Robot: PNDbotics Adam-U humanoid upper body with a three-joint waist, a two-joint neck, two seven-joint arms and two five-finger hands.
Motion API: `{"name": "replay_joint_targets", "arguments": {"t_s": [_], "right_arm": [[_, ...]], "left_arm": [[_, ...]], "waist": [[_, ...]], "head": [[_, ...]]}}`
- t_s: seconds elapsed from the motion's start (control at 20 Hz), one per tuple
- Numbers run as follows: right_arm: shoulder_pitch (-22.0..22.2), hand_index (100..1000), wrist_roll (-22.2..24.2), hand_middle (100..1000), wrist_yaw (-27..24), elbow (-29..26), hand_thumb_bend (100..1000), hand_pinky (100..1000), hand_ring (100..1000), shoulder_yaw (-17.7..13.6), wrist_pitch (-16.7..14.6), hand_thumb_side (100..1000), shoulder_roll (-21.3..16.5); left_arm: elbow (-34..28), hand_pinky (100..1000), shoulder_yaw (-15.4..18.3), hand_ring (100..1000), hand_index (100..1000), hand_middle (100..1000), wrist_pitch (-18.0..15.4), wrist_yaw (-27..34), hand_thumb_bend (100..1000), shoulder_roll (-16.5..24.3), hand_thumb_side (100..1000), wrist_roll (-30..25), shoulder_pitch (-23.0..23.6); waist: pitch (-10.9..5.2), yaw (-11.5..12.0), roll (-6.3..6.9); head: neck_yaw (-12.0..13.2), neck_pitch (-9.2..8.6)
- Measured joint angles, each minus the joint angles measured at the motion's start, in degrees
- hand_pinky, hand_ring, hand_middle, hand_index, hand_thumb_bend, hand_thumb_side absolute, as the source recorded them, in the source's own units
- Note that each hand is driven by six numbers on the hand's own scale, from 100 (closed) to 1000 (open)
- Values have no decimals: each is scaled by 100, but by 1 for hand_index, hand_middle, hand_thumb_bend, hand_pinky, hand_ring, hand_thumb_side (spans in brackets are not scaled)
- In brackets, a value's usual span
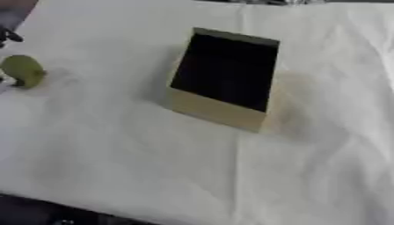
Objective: Pick up objects on the table and place them in the box.
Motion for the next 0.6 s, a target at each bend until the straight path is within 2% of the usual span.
{"name": "replay_joint_targets", "arguments": {"t_s": [0.3,0.6], "right_arm": [[-4,768,1,690,-18,0,100,804,718,14,-1,565,2],[-10,768,8,689,-21,0,100,805,719,31,-5,568,7]], "left_arm": [[108,931,-33,932,899,864,-4,-340,567,-3,100,-30,-2],[209,895,-33,894,884,821,-2,-617,453,-48,100,79,-10]], "waist": [[8,1,-29],[32,1,-34]], "head": [[7,0],[11,0]]}}
